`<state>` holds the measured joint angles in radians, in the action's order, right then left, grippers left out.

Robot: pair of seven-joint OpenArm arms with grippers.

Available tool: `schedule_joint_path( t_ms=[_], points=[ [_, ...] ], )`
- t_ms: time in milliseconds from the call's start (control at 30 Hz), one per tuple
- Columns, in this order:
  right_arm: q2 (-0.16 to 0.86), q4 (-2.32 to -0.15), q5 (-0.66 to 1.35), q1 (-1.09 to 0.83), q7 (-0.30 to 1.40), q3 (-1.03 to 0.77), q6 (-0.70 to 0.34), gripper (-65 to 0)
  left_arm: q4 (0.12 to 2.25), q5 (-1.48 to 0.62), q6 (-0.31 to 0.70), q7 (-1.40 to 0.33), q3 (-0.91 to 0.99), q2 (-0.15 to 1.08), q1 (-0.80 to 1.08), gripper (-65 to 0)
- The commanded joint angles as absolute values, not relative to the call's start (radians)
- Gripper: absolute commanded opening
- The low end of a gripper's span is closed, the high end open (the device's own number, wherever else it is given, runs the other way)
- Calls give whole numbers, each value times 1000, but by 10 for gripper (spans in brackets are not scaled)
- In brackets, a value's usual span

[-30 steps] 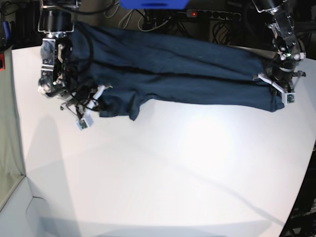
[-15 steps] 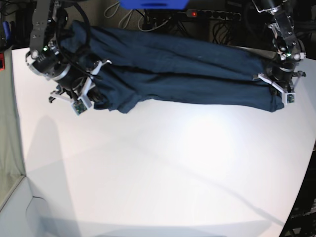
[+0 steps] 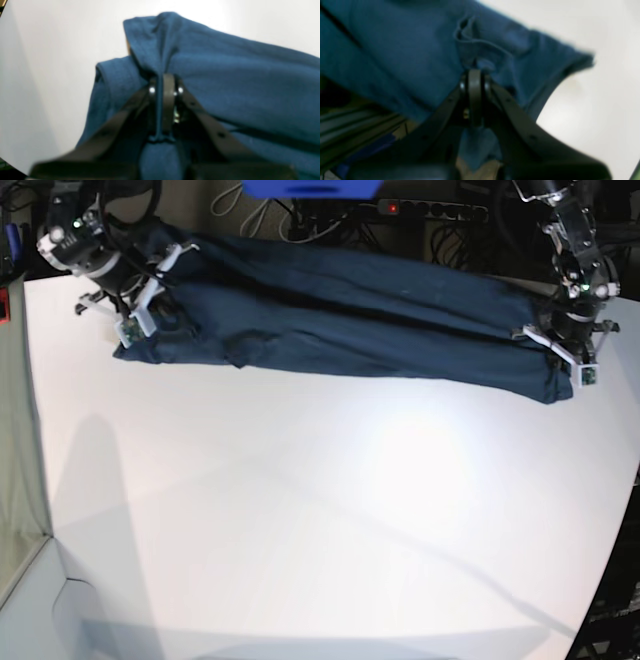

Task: Layout the t-shirt on the table in an organized manner, then fold the t-shirt properly
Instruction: 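Lower the folded hem onto the shirt and press it flat with both grippers, then hold the folded strip ends with both grippers and tuck them inward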

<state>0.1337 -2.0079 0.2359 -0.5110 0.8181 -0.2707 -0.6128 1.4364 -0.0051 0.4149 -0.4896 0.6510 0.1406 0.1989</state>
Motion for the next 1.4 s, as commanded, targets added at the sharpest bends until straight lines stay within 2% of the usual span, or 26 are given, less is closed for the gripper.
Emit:
schedule_joint_path(
  t_ms=[0, 300, 600, 667, 867, 967, 1100, 1367],
  points=[
    [142, -2025, 242, -515, 788, -292, -615, -650, 1452, -1, 414, -492, 656, 151, 199, -650],
    [140, -1940, 242, -512, 734, -302, -615, -650, 1461, -1, 414, -492, 651, 151, 243, -650],
    [127, -1768, 237, -430, 716, -302, -615, -650, 1461, -1, 414, -510, 650, 159, 266, -639],
    [127, -1747, 237, -429, 716, -302, -615, -628, 1461, -1, 414, -558, 651, 162, 262, -593],
    [127, -1741, 237, -429, 716, -300, -615, -423, 1497, -1, 414, -595, 653, 156, 263, -357],
    [127, -1742, 237, -427, 716, -300, -615, -373, 1572, -2, 414, -598, 654, 145, 271, -277],
    [127, -1742, 237, -412, 716, -298, -615, -377, 1701, -2, 414, -599, 659, 117, 292, -227],
    [127, -1742, 240, -410, 716, -298, -615, -377, 1698, -2, 414, -599, 661, 142, 337, -226]
  ],
)
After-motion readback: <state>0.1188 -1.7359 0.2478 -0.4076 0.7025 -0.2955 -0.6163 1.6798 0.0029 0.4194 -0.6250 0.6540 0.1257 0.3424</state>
